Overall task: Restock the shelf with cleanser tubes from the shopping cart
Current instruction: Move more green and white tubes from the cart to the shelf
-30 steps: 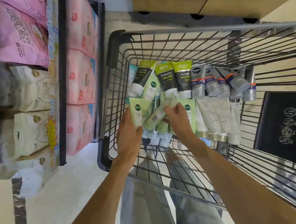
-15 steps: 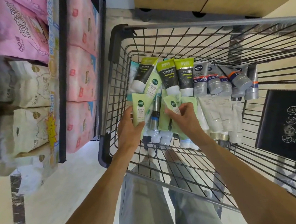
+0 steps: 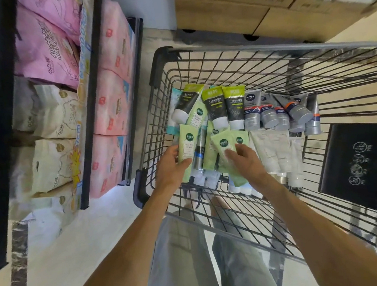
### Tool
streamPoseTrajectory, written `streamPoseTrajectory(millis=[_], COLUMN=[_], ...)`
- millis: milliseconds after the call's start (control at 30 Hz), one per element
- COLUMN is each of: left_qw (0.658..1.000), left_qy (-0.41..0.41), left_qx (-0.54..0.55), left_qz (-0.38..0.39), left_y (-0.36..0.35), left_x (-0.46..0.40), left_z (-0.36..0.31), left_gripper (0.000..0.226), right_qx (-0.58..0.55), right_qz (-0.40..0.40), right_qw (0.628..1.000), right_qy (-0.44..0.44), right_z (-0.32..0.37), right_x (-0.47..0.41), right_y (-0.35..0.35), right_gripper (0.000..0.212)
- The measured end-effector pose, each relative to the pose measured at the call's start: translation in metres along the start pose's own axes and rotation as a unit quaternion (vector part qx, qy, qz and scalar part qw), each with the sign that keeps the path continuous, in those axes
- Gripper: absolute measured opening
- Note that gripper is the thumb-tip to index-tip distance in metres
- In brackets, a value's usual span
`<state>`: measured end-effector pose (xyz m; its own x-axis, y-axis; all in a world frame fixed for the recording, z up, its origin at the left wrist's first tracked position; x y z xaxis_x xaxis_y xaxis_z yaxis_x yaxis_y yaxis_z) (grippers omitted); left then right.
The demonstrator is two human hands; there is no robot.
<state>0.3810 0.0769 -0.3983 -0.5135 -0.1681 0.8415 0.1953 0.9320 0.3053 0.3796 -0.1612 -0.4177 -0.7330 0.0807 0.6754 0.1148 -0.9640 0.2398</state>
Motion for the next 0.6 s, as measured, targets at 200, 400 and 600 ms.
streamPoseTrajectory(millis=[200, 400, 600], left_qw=[0.999, 0.994, 0.984], left_qy=[-0.037, -0.064, -0.079], left_qx=[0.035, 0.087, 0.140], left_qz=[-0.003, -0.016, -0.070], left_y=[0.013, 0.032, 0.047], left_x=[0.046, 0.114, 0.181], left_z=[-0.026, -0.050, -0.046], left_gripper=[0.040, 0.036, 0.034], right_qx=[-0.064, -0.052, -0.035], right_qz=[-0.028, -0.030, 0.018], right_qw=[0.997, 0.993, 0.984], right_qy=[0.032, 0.102, 0.176], right_z=[0.046, 0.111, 0.160], right_x=[0.050, 0.106, 0.153], right_y=[0.018, 0.041, 0.057], right_gripper=[0.024, 0.015, 0.019])
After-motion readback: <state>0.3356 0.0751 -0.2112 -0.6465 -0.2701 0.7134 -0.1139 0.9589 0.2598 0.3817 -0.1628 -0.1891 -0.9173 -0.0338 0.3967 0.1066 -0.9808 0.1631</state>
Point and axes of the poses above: each hand's wrist, its own x-axis away from the middle knuckle, its own y-axis out of the back of the hand, z = x × y, the point moved 7 cm from there along -x, towards the middle knuckle, and after that the axes turned 11 degrees about y, right-handed, at the moved point
